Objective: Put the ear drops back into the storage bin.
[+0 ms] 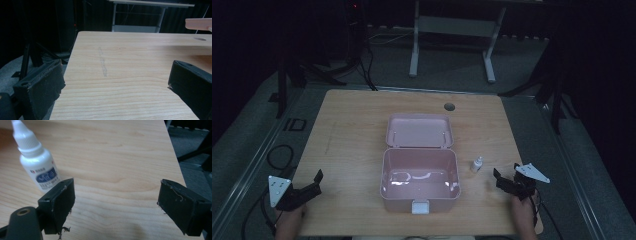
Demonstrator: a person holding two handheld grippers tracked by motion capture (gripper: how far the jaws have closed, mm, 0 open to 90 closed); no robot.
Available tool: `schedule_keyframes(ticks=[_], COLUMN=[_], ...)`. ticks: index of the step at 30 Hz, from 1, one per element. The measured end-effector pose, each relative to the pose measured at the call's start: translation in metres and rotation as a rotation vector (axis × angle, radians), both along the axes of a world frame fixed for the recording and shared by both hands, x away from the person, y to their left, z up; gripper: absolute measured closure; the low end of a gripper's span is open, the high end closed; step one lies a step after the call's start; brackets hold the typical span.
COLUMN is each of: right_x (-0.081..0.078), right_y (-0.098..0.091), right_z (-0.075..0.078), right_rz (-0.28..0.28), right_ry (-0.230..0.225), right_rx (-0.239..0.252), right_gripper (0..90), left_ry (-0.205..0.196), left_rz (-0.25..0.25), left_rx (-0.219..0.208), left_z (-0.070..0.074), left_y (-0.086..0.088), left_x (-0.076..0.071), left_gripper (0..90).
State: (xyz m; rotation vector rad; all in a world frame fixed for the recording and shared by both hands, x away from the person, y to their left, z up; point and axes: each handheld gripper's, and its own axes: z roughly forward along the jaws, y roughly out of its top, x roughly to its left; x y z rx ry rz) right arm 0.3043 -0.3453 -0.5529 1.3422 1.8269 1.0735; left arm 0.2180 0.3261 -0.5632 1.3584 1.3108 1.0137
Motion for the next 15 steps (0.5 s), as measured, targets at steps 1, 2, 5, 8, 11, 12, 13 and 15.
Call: schedule_keyframes(ticks=[1, 2, 5, 8, 11, 12, 13, 15], right_x=[0.0, 0.001, 0.003, 0.006, 0.009, 0.011, 0.011, 0.012], right_y=[-0.001, -0.002, -0.004, -0.005, -0.005, -0.005, -0.004, -0.002], right_z=[0.0, 0.001, 0.002, 0.003, 0.004, 0.006, 0.007, 0.009], right_rz=[-0.002, -0.005, -0.019, -0.007, -0.016, 0.012, 0.019, 0.034], right_ry=[0.001, 0.009, 0.027, 0.075, 0.118, 0.153, 0.168, 0.207], right_rx=[0.002, 0.001, 0.008, 0.011, -0.009, -0.011, -0.029, -0.056], right_gripper=[13.8, 13.8, 13.3, 12.3, 12.2, 11.7, 11.7, 11.5], left_ry=[0.0, 0.001, 0.002, 0.003, 0.002, 0.002, 0.002, 0.003], left_rz=[0.0, 0.0, -0.001, -0.003, -0.005, -0.004, -0.004, -0.005], left_rx=[-0.001, -0.002, -0.005, -0.005, -0.005, -0.005, -0.006, -0.005], left_z=[0.0, 0.0, 0.0, 0.0, 0.0, 0.0, 0.0, 0.0], left_y=[0.0, 0.0, 0.0, 0.0, 0.0, 0.0, 0.001, 0.001], left_x=[0.0, 0.0, 0.0, 0.0, 0.0, 0.0, 0.001, 0.001], left_gripper=[0.4, 0.4, 0.4, 0.4, 0.4, 0.4, 0.4, 0.4])
